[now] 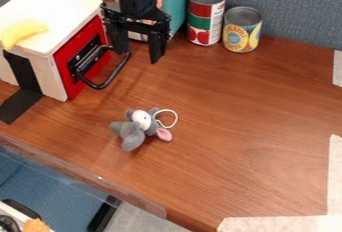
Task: Put the banana on the upper middle side of table
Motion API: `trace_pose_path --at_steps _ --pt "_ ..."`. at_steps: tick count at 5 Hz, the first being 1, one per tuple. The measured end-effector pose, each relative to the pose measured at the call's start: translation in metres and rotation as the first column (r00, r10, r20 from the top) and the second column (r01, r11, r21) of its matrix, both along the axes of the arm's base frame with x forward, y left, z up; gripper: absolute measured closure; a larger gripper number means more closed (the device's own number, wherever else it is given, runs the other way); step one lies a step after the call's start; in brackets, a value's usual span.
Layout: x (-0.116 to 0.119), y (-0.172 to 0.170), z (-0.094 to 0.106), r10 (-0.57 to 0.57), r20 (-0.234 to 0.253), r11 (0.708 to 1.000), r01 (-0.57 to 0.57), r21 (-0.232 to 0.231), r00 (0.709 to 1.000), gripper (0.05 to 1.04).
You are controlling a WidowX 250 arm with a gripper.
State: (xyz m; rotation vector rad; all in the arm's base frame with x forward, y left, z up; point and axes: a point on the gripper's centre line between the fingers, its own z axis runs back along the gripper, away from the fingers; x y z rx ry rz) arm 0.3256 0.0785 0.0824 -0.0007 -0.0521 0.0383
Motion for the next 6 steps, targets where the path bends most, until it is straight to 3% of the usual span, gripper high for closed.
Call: trace_pose_path --at_steps 1,2,3,4,6 --pt "-0.002 0.0 -0.01 -0.006 -0.034 1.0 0.006 -0.008 0.999 0.083" --pt "-0.011 0.046 0.003 0.071 -0.039 0.997 -0.072 -0.006 0.997 0.083" --pt "-0.021 0.088 0.021 0.119 -0.012 0.993 -0.119 -0.005 0.993 0.083" --pt "-0.025 0.11 0.038 0.097 0.007 0.995 -0.097 0.036 0.995 0.083" --pt "-0.038 0.145 0.056 0.088 0.025 0.994 -0.089 0.058 0.996 0.083"
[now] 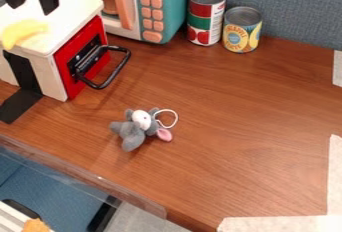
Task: Put the banana on the upper middle side of table
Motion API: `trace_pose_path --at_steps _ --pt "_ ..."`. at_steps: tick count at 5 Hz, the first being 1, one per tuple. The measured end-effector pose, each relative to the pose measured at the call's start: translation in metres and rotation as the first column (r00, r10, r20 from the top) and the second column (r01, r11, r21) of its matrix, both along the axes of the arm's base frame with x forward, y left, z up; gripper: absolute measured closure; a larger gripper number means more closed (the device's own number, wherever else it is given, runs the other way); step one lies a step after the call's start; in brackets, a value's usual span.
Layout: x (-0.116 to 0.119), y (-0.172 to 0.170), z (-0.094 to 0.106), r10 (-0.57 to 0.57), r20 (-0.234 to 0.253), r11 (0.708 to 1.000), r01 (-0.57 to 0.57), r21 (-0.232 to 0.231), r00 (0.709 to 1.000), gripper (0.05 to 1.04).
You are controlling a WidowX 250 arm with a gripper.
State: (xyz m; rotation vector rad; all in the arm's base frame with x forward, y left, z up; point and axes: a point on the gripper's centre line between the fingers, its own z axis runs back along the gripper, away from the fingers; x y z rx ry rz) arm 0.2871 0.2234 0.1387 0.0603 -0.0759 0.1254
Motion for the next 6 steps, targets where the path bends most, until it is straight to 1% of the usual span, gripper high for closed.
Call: trace_pose_path --at_steps 1,2,3,4,5,6 --pt "-0.004 0.011 -0.014 0.019 -0.071 1.0 -0.019 0.008 0.997 0.083" --pt "-0.011 0.012 -0.02 0.036 -0.121 0.999 -0.034 0.021 0.992 0.083" --pt "-0.021 0.009 -0.035 0.065 -0.169 0.998 -0.061 0.031 0.984 0.131" --pt "-0.024 0.005 -0.043 0.074 -0.17 0.997 -0.072 0.016 0.983 0.417" --pt "-0.024 0.002 -0.043 0.081 -0.166 0.997 -0.078 0.025 0.983 0.677" --pt "-0.014 -0.021 -0.043 0.028 -0.167 0.999 -0.022 0.035 0.986 0.689"
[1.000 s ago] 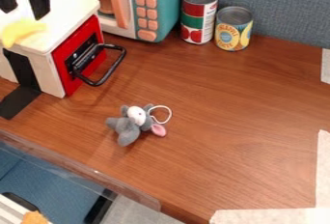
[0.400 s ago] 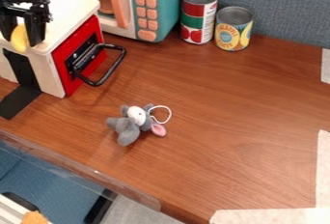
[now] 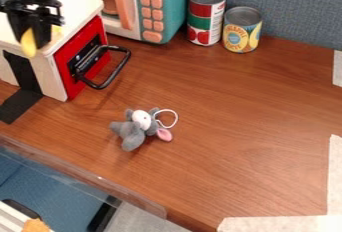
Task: Put the banana on the upper middle side of table
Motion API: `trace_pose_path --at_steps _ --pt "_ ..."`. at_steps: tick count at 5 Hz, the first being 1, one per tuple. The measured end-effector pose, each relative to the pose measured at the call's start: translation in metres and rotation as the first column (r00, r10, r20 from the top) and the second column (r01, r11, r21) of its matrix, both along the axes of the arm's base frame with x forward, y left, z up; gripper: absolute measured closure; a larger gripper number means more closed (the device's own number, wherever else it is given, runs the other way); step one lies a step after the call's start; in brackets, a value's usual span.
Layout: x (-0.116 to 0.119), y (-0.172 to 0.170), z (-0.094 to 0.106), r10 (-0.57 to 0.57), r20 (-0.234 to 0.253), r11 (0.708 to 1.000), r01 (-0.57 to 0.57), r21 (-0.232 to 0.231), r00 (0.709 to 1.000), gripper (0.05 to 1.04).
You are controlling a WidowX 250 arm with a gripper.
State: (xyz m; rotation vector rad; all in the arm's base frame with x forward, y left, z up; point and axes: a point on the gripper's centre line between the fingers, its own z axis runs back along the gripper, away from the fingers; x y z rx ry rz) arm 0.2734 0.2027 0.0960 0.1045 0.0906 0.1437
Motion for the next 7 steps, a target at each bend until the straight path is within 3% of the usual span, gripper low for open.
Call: trace_pose_path --at_steps 1,2,3,4,5,6,7 --pt "0.022 -0.052 0.006 -0.07 0.046 0.996 0.072 -0.051 0.996 0.689" --pt "0.038 -0.1 0.011 -0.115 0.077 0.992 0.118 -0.044 0.99 0.689" --pt "0.051 -0.13 -0.001 -0.068 0.069 0.996 0.072 -0.056 0.995 0.69" --pt "0.07 -0.162 -0.022 -0.077 0.092 0.99 0.087 -0.107 0.993 0.69" --pt "0.094 -0.2 -0.036 -0.118 0.121 0.986 0.131 -0.108 0.986 0.69" --pt "0.115 -0.229 -0.051 -0.125 0.179 0.986 0.142 -0.083 0.976 0.69" --pt "0.139 -0.25 -0.077 -0.173 0.188 0.978 0.191 -0.082 0.967 0.69"
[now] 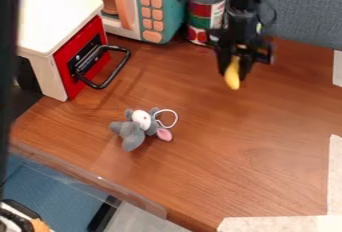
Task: Put the banana on the upper middle side of table
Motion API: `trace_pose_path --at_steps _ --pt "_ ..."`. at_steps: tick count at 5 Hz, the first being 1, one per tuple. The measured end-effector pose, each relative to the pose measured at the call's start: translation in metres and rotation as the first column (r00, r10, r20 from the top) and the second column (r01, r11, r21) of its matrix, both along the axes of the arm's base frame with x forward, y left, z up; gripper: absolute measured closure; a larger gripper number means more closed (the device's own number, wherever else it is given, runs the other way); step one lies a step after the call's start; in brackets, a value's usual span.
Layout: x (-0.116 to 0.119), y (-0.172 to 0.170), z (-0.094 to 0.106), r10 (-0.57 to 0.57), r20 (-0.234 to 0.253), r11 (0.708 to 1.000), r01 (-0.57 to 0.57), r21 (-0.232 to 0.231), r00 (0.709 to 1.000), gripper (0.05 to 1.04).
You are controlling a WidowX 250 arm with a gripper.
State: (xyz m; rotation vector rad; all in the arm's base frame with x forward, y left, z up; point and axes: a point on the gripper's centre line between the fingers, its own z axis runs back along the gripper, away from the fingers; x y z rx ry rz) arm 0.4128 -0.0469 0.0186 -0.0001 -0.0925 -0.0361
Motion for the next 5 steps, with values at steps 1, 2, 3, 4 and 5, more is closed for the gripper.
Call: trace_pose_path --at_steps 1,2,3,4,5 --pt "0.019 -0.013 -0.016 -0.014 0.01 1.0 0.014 0.004 1.0 0.69" --pt "0.032 -0.025 -0.024 -0.032 -0.002 0.999 0.032 -0.007 0.999 0.626" --pt "0.024 -0.024 -0.024 -0.042 0.005 0.999 0.042 0.0 0.999 0.316" --pt "0.023 -0.025 0.001 -0.04 0.033 0.999 0.039 0.022 0.999 0.088" --pt "0.021 -0.027 0.034 -0.033 0.065 0.999 0.032 0.016 0.997 0.079"
